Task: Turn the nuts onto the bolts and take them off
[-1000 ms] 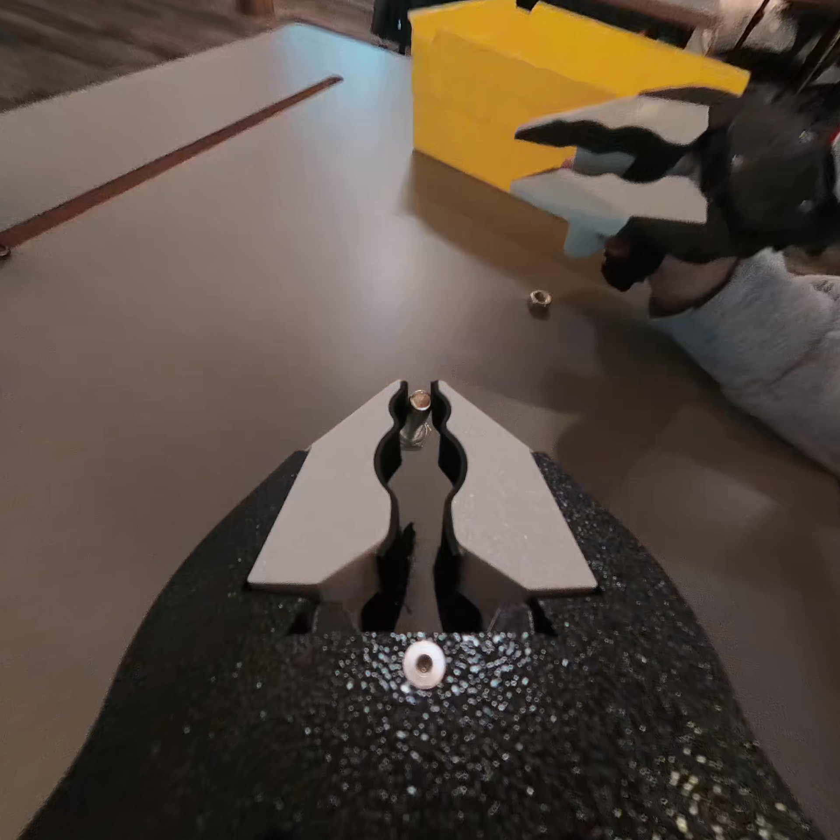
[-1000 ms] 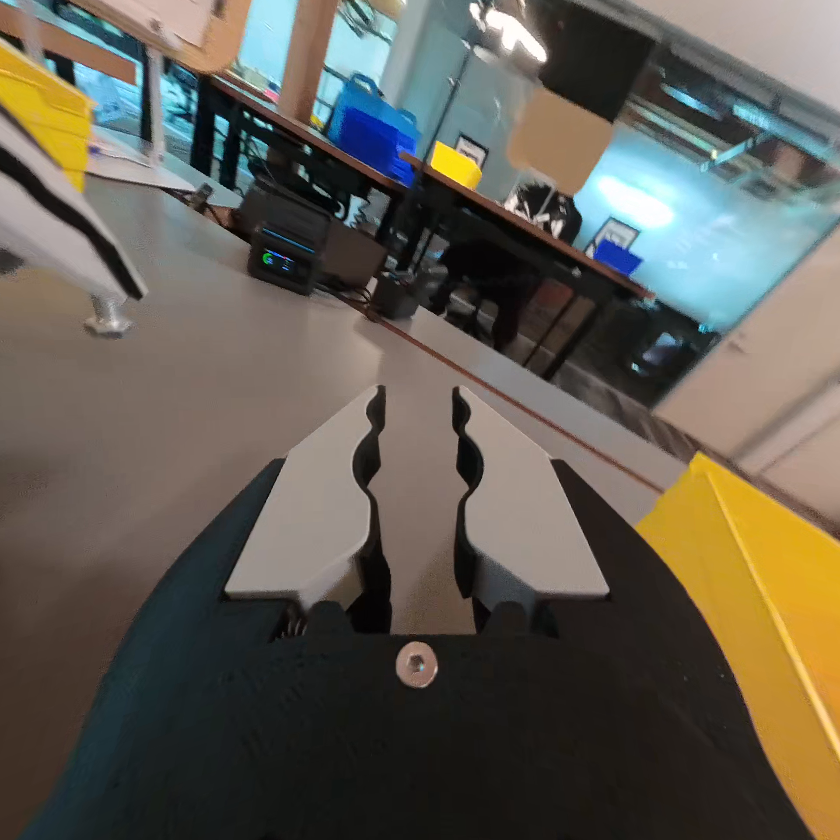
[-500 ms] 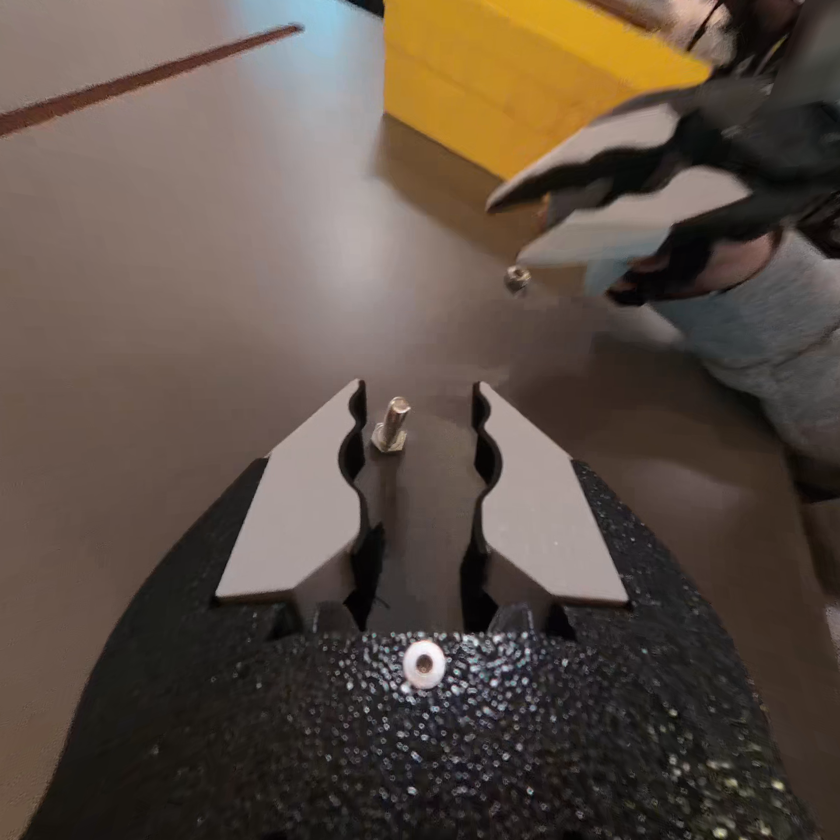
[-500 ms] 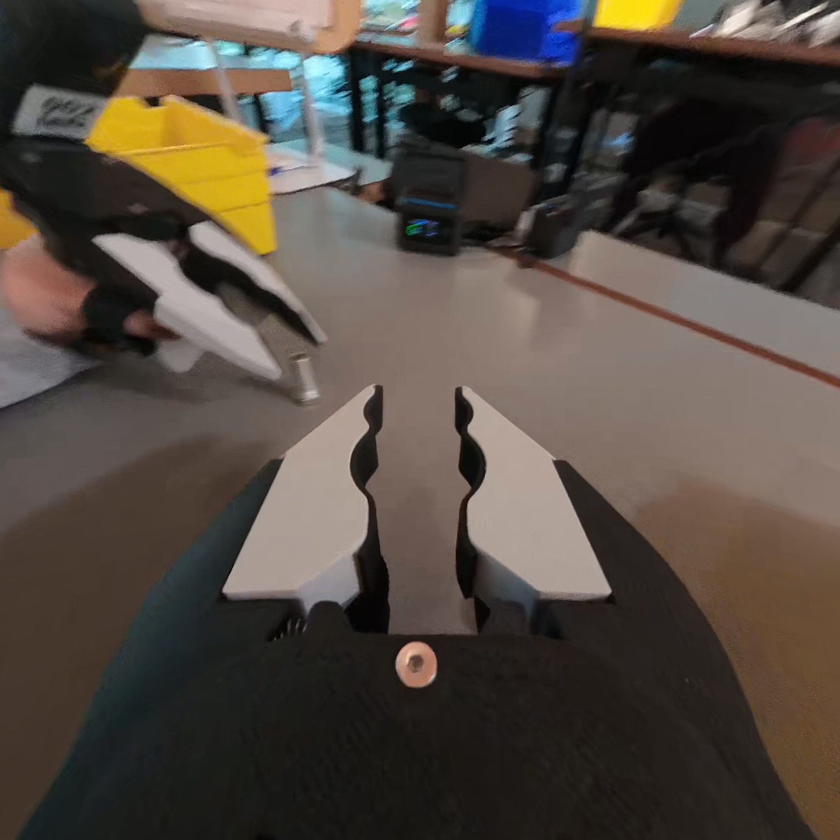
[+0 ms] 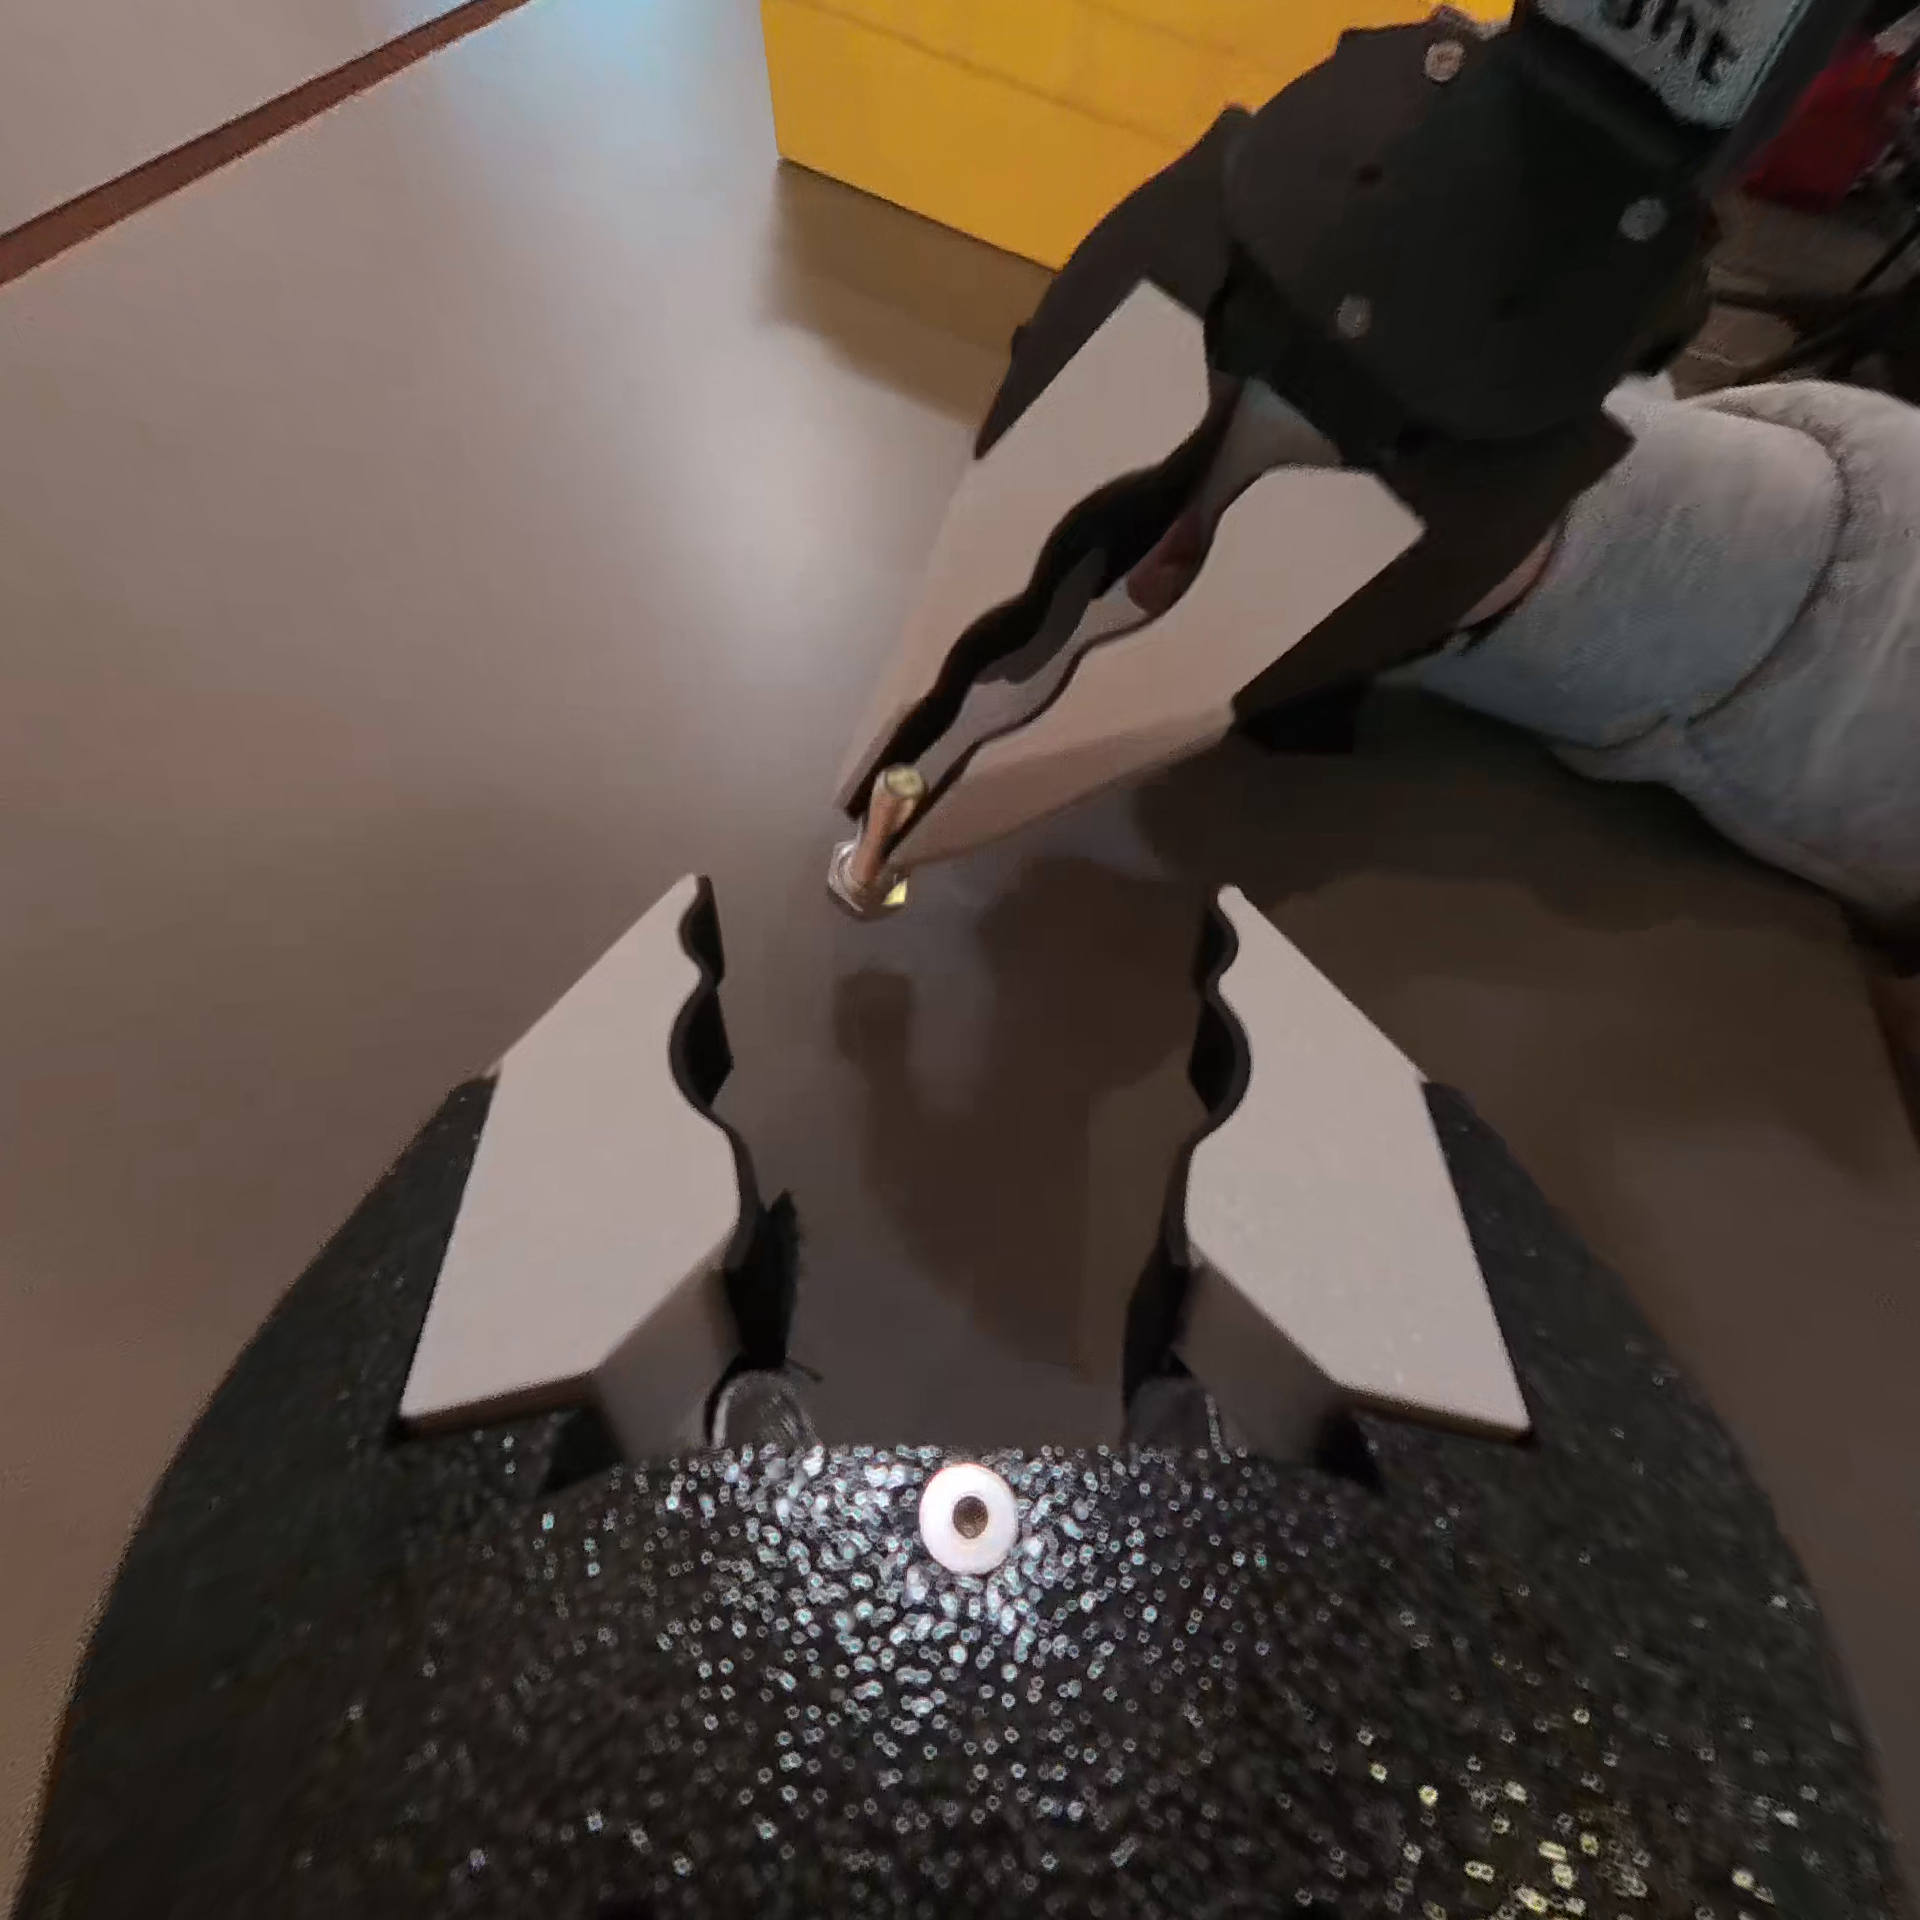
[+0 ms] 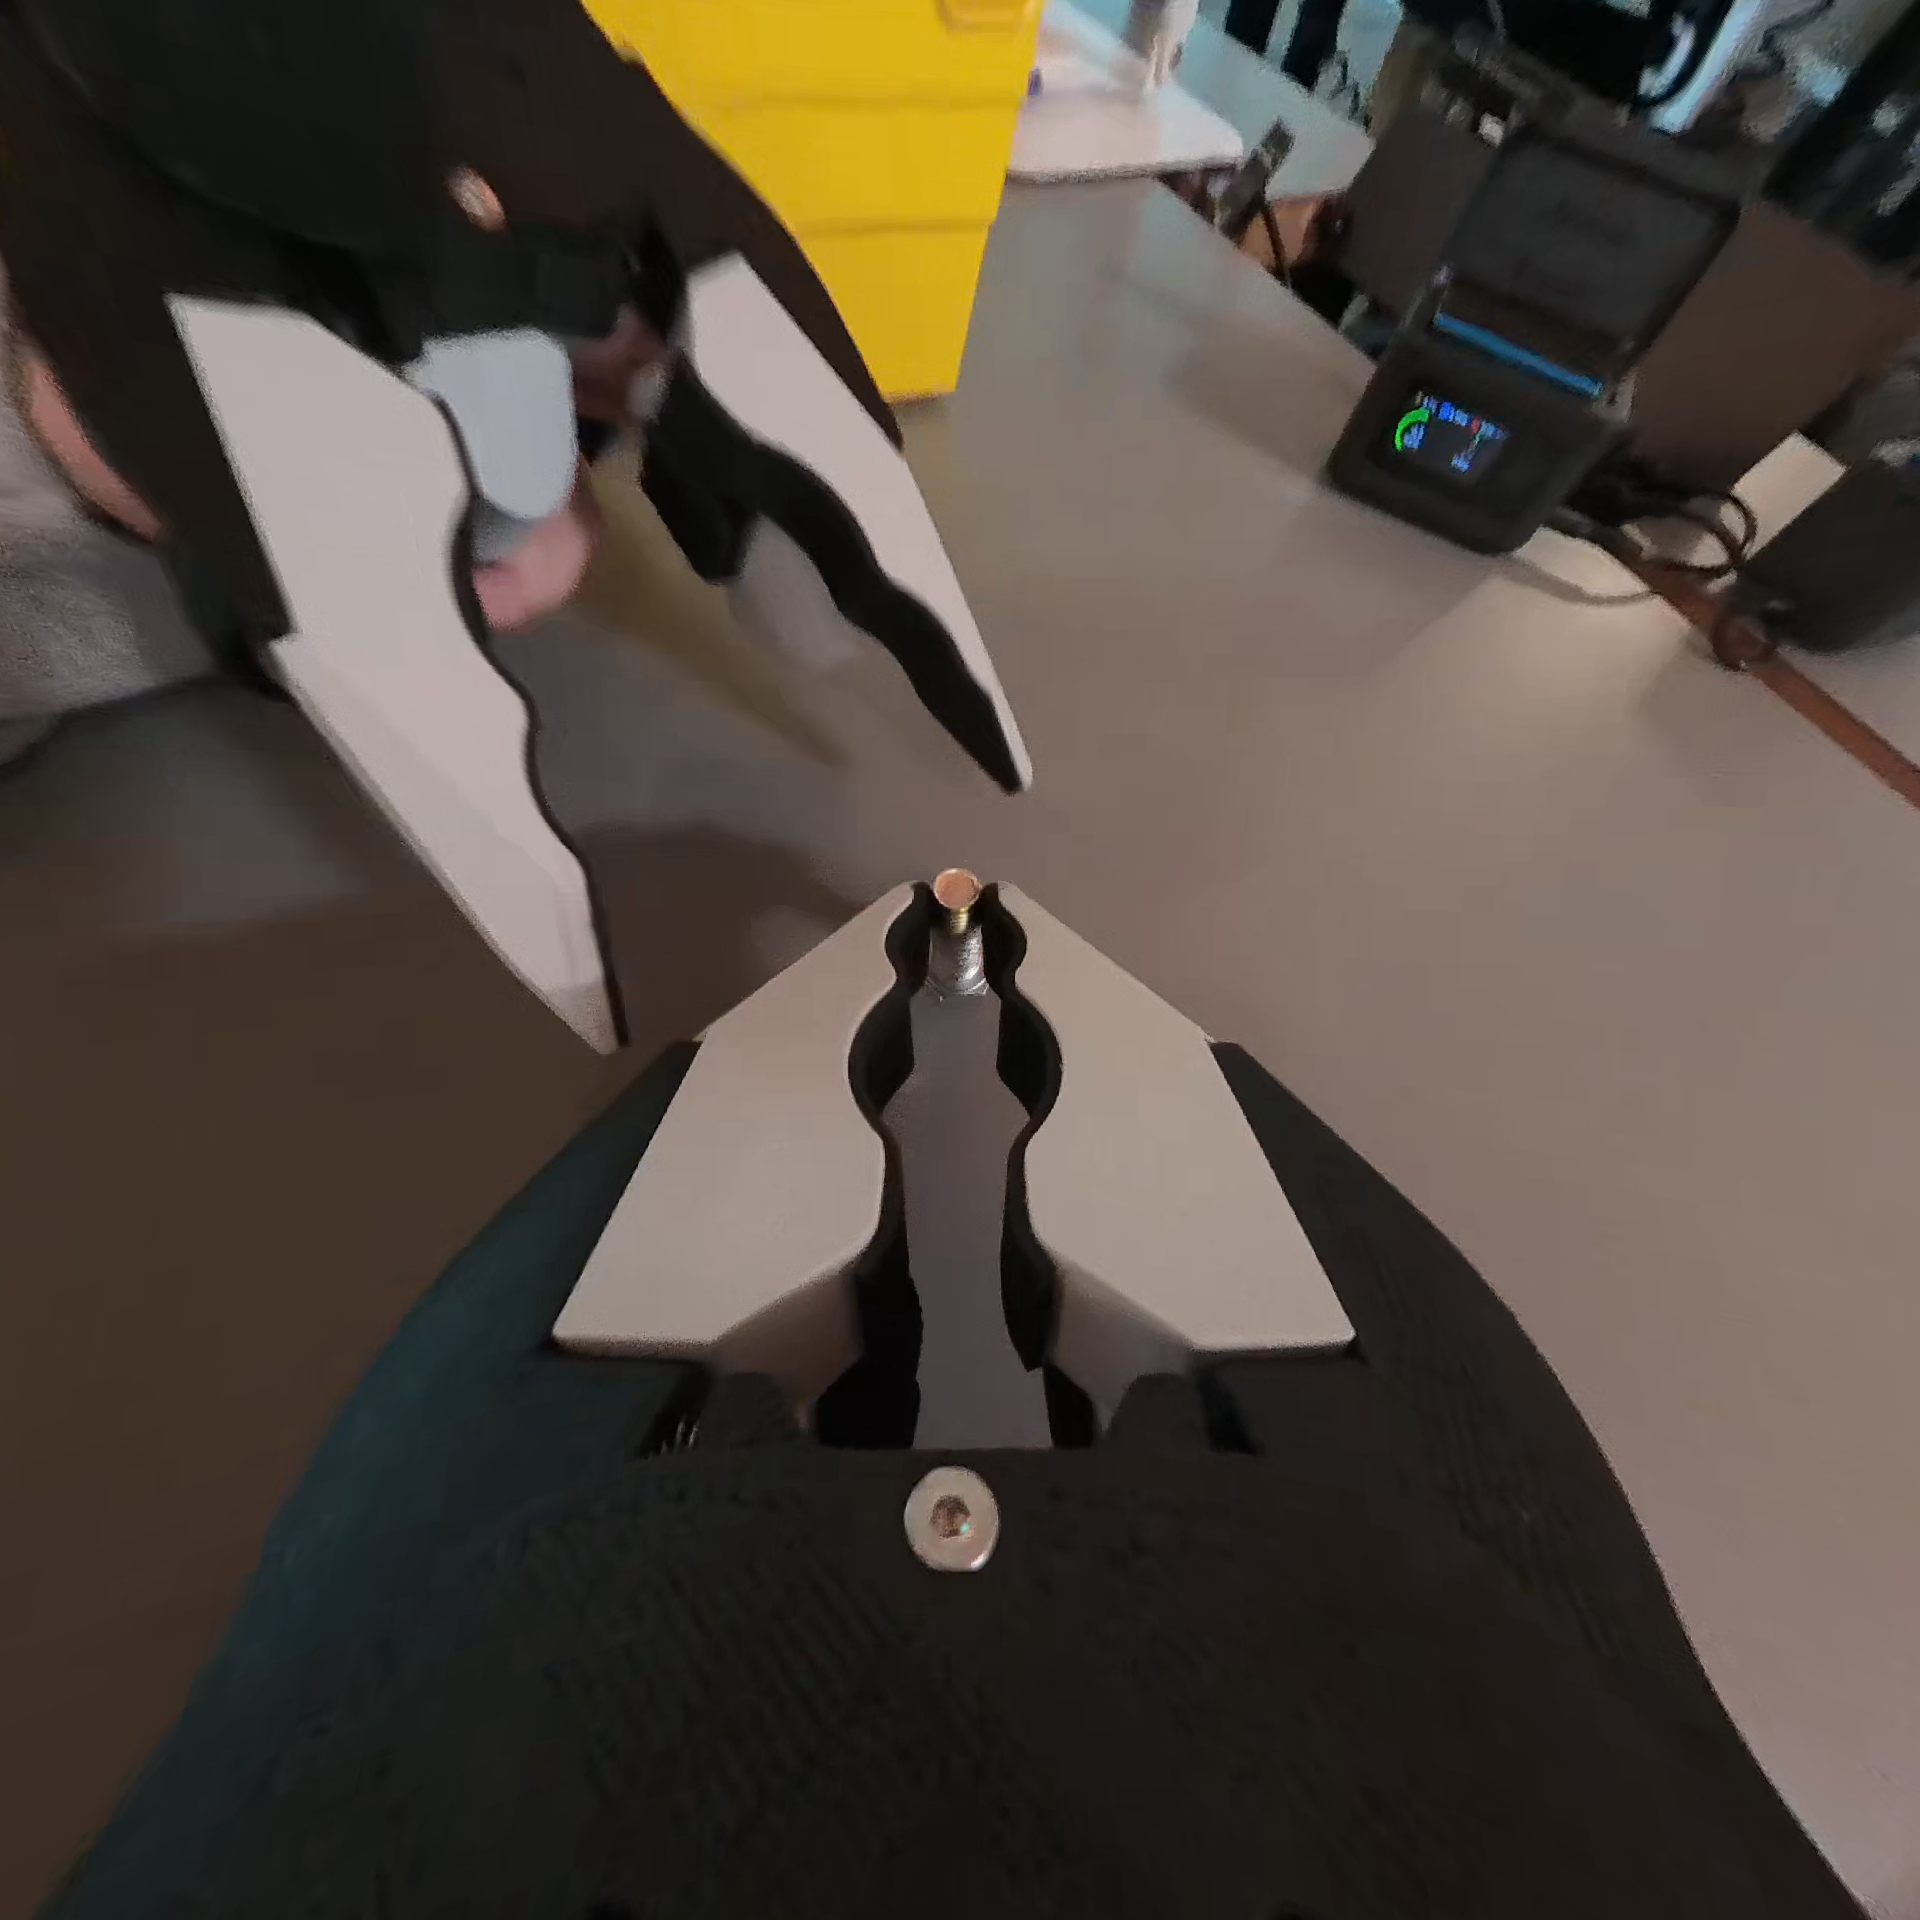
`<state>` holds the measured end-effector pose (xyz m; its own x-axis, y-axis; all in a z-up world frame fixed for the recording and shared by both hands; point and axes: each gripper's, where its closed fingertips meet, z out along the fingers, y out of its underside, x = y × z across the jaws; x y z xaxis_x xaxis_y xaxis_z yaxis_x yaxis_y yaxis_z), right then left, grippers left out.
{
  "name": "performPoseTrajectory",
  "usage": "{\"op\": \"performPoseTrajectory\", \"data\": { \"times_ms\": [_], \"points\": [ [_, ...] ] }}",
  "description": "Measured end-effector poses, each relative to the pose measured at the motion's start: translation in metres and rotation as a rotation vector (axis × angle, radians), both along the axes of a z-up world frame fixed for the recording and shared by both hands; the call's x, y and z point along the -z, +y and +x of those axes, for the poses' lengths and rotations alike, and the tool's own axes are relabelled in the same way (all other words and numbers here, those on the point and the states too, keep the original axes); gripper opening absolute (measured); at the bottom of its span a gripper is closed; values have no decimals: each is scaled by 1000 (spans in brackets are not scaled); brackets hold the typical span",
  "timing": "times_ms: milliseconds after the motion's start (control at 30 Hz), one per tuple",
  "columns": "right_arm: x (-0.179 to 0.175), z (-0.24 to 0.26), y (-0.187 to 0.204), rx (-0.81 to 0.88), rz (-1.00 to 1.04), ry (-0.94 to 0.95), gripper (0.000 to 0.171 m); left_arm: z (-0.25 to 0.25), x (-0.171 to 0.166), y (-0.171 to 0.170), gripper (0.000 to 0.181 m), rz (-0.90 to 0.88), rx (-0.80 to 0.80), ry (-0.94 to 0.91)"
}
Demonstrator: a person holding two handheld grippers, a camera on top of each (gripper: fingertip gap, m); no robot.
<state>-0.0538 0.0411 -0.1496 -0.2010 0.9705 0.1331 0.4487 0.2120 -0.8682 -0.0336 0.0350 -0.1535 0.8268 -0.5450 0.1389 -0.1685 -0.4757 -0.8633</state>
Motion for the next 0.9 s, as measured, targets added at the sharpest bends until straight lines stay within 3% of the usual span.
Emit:
{"op": "performPoseTrajectory", "data": {
  "times_ms": [233, 400, 567, 667, 733, 833, 900],
  "points": [
    [-36, 16, -11, -94, -211, 202, 8, 11, 0, 4, 35, 45, 29, 47],
    [-44, 19, -11, -106, -279, 243, 8, 11, -10, 9, 32, 134, 5, 79],
    [-47, 20, -12, -128, -339, 259, 8, 13, -16, 10, 16, 199, 7, 100],
    [-49, 27, -4, -104, -345, 240, 10, 21, -20, 12, 16, 182, 4, 25],
    [-57, 39, 18, 56, -258, 234, 33, 23, -23, 17, 16, 183, -29, -32],
    [-52, 89, 89, 508, -91, 171, 27, 24, -28, 24, 16, 196, -92, -100],
    [-31, 120, 100, 621, -123, 41, 29, 22, -33, 27, 16, 223, -132, -118]
  ]
}}
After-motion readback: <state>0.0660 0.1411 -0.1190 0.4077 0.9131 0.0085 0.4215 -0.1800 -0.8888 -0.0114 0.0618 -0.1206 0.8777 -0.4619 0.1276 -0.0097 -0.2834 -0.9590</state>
